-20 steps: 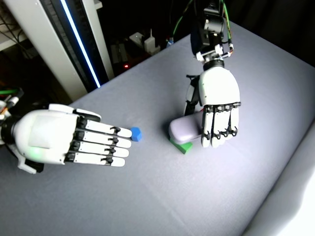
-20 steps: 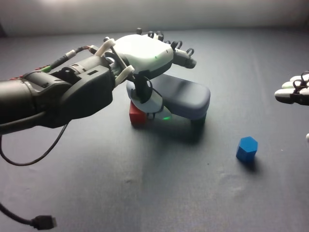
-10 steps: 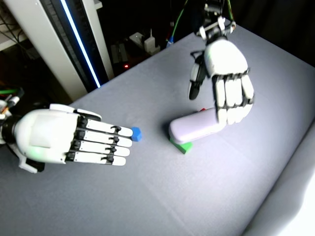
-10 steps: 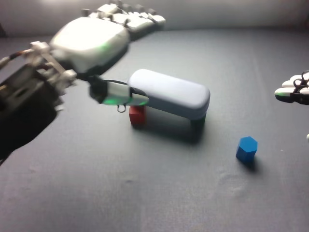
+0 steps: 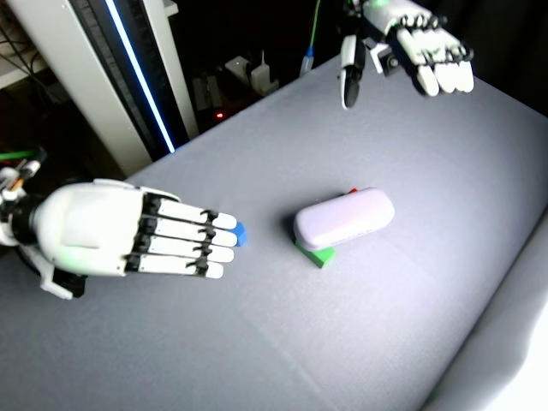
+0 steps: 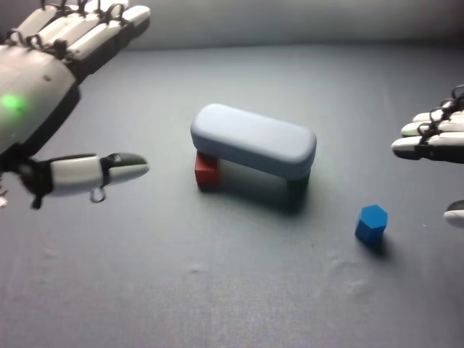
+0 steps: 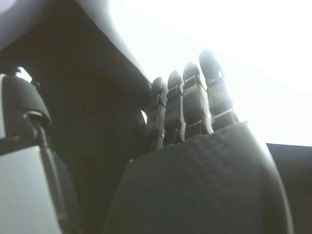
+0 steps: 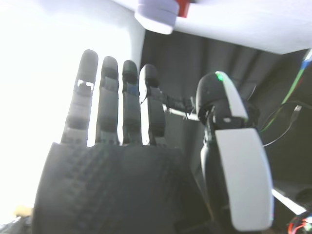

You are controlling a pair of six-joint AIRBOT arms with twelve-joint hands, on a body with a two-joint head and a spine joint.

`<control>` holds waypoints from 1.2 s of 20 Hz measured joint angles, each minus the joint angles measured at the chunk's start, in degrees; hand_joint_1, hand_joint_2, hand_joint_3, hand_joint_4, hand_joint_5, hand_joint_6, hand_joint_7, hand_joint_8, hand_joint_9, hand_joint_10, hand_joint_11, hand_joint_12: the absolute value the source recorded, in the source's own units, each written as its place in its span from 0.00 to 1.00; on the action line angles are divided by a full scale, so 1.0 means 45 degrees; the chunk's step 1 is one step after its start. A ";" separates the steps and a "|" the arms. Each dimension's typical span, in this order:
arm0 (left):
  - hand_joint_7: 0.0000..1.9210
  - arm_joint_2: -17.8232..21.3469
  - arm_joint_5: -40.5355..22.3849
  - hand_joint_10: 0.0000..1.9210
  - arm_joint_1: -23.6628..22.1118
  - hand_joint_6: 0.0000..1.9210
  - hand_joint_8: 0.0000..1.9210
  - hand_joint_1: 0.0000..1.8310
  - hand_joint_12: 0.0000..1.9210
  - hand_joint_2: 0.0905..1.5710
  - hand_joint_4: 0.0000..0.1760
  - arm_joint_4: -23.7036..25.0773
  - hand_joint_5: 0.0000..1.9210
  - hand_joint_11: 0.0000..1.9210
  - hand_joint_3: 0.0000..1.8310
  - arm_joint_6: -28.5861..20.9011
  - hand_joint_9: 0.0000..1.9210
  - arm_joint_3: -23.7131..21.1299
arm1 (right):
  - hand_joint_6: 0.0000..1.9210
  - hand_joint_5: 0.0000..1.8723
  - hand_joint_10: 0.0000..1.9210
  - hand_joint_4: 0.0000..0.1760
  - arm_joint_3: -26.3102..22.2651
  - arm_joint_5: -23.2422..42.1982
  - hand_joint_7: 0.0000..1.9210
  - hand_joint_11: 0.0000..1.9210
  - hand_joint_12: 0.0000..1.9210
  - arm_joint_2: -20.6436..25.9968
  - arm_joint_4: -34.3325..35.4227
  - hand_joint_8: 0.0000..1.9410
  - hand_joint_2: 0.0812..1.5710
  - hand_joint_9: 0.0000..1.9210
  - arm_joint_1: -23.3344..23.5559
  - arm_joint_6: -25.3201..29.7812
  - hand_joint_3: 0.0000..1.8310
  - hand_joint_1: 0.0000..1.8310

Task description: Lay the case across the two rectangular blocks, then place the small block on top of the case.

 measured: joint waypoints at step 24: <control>0.12 -0.0083 -0.0928 0.00 0.0903 0.00 0.00 0.52 0.38 0.53 0.00 -0.0845 0.12 0.00 0.00 -0.0495 0.12 -0.0107 | 0.01 0.33 0.02 0.00 0.2050 -0.4522 0.34 0.14 0.64 -0.2788 -0.3939 0.01 0.66 0.37 0.2385 0.1792 0.00 0.52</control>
